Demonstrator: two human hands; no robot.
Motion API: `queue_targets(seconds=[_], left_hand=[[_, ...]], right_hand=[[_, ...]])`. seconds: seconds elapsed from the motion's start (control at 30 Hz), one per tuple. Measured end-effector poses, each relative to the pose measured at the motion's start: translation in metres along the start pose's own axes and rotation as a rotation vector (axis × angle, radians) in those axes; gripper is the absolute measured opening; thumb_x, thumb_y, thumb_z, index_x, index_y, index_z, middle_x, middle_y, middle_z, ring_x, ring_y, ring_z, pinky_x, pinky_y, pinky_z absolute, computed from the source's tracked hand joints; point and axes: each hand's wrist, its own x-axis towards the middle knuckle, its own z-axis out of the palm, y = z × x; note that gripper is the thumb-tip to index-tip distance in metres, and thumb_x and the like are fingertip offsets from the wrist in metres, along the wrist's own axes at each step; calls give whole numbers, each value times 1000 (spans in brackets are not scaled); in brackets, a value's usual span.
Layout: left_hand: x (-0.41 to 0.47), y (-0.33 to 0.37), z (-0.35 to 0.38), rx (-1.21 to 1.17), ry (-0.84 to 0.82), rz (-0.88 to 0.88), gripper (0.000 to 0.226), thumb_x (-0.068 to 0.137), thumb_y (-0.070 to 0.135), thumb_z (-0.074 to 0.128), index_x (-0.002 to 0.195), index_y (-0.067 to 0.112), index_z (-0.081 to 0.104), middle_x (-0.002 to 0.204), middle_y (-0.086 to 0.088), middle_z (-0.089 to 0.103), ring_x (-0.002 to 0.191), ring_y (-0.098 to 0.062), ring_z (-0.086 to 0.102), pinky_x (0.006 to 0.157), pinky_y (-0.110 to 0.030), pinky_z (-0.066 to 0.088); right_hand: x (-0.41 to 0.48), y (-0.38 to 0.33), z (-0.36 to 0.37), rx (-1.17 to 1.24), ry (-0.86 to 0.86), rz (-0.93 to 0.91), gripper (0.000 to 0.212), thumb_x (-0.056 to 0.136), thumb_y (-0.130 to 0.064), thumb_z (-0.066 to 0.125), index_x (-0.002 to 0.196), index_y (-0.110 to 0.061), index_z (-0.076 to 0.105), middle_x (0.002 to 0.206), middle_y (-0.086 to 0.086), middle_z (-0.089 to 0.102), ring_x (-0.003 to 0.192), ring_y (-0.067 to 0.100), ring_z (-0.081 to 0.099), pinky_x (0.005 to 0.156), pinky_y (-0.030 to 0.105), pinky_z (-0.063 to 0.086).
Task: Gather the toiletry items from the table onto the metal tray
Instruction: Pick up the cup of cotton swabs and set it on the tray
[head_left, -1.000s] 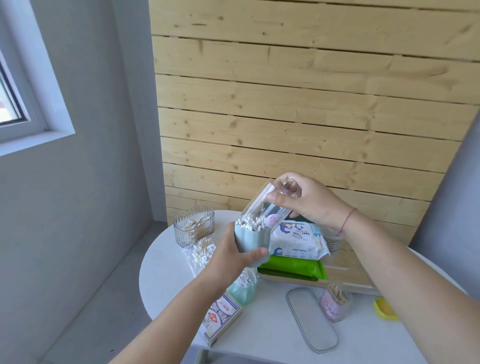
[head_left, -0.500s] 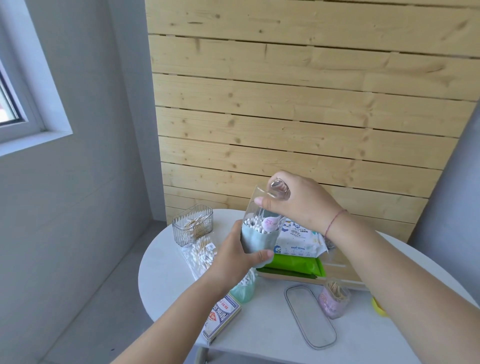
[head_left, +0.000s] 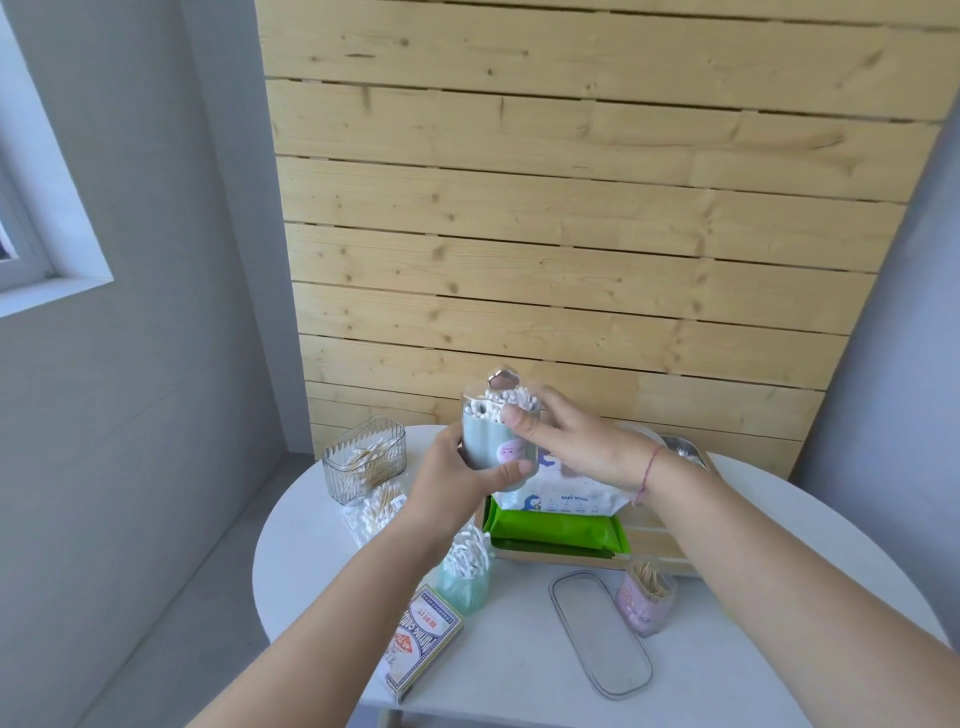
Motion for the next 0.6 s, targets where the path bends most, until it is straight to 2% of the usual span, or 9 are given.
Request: queue_targets(seconds=[0.07, 0.13, 0.2, 0.27, 0.37, 0.4, 0.47, 0.53, 0.6], left_hand=[[6, 8, 8, 43, -38, 14, 41, 64, 16, 85, 100, 9, 66, 93, -10, 75, 82, -16, 70, 67, -19, 54], [12, 16, 22, 94, -104, 32, 37, 64, 16, 85, 97, 9, 68, 89, -8, 76, 78, -14, 70, 65, -17, 54], [19, 25, 41, 124, -161, 41, 32, 65, 12, 85, 93, 14, 68, 83, -1, 75, 70, -7, 68, 59, -12, 52], [30, 33, 65, 129, -228, 40, 33, 66, 12, 84, 91, 22, 66, 82, 5, 72, 71, -5, 67, 60, -13, 52], [48, 40, 104, 151, -293, 59, 44, 69, 14, 82, 107, 19, 60, 93, 5, 66, 78, -6, 62, 64, -16, 51], [55, 40, 119, 160, -298, 63, 51, 71, 15, 80, 116, 18, 56, 98, 7, 62, 81, -2, 58, 65, -15, 48], [71, 33, 152, 185, -319, 51, 58, 77, 11, 73, 128, 18, 47, 114, 9, 54, 93, -1, 52, 69, -14, 42], [84, 22, 178, 228, -333, 13, 62, 82, 6, 63, 138, 18, 39, 134, 4, 47, 112, -10, 48, 85, -22, 46], [93, 11, 194, 236, -352, -57, 68, 84, 1, 56, 145, 15, 30, 144, -3, 41, 127, -17, 44, 98, -30, 43]], right_hand=[[-8, 10, -8, 231, -92, 39, 72, 67, -71, 46, 131, -39, 39, 106, -9, 64, 104, 16, 63, 97, 43, 49], [-16, 22, -23, 356, -86, 29, 69, 67, -64, 55, 129, -34, 45, 94, -9, 66, 90, 13, 66, 98, 42, 50], [-21, 34, -45, 343, -38, 12, 68, 67, -52, 64, 126, -21, 50, 92, -6, 66, 86, 11, 64, 99, 40, 50], [-25, 48, -69, 292, 7, 8, 60, 71, -41, 73, 120, -13, 53, 94, -1, 66, 86, 13, 64, 94, 38, 52], [-27, 72, -100, 260, 143, 27, 39, 75, -25, 76, 110, -16, 60, 94, 0, 71, 77, 8, 69, 75, 31, 58], [-27, 80, -107, 258, 222, 47, 39, 73, -25, 77, 108, -19, 61, 96, -1, 72, 80, 8, 70, 71, 29, 59], [-23, 110, -120, 227, 431, 140, 46, 67, -32, 80, 107, -24, 60, 101, -1, 71, 89, 13, 70, 71, 33, 60], [-15, 138, -122, 136, 598, 279, 55, 57, -46, 78, 104, -23, 59, 97, 0, 69, 89, 17, 67, 75, 40, 60], [-7, 166, -118, 72, 663, 395, 58, 50, -57, 71, 97, -23, 61, 92, 3, 70, 85, 22, 67, 75, 44, 59]])
